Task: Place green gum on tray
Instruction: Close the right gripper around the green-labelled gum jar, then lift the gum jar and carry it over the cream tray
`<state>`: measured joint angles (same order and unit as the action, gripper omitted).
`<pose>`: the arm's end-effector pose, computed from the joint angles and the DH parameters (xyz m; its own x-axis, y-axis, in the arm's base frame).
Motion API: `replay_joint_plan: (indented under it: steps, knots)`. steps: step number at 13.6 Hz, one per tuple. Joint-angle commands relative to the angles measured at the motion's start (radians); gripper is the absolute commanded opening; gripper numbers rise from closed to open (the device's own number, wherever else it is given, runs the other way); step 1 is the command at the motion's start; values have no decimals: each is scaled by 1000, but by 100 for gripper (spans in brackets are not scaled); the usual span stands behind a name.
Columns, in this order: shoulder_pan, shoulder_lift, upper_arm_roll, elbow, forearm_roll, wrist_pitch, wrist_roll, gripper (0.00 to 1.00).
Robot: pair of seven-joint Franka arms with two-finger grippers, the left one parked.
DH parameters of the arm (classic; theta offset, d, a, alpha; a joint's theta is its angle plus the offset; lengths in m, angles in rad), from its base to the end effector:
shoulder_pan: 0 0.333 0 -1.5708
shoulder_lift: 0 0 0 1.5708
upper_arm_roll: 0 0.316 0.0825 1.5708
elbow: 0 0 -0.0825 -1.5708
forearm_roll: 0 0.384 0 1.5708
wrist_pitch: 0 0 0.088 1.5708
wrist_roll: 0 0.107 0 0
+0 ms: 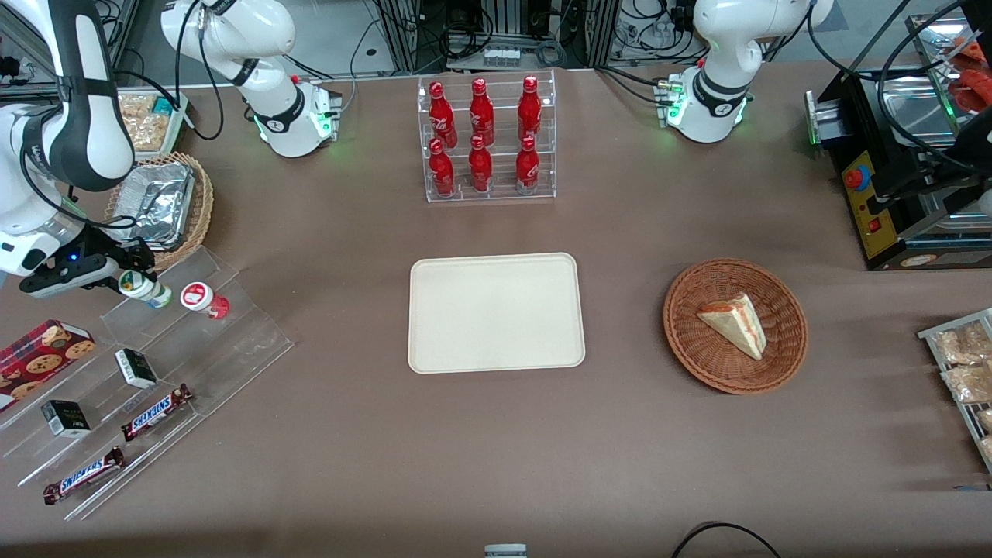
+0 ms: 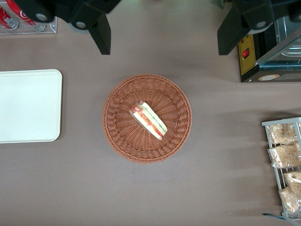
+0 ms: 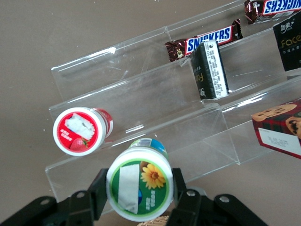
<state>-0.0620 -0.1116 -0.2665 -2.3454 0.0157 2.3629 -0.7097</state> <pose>0.4745 -0.1624 0.3881 0.9242 0.3622 0.1215 0.3588 -0.9321 0.0495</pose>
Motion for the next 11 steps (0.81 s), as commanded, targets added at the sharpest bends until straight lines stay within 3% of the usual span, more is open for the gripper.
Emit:
replay_joint_plan:
  steps: [1, 6, 11]
  knots:
    - [5, -14, -2, 40, -5, -35, -8, 0]
    - [68, -5, 30, 311, -2, -396, 10, 0]
    - [185, 70, 153, 541, 1, -600, 306, 0]
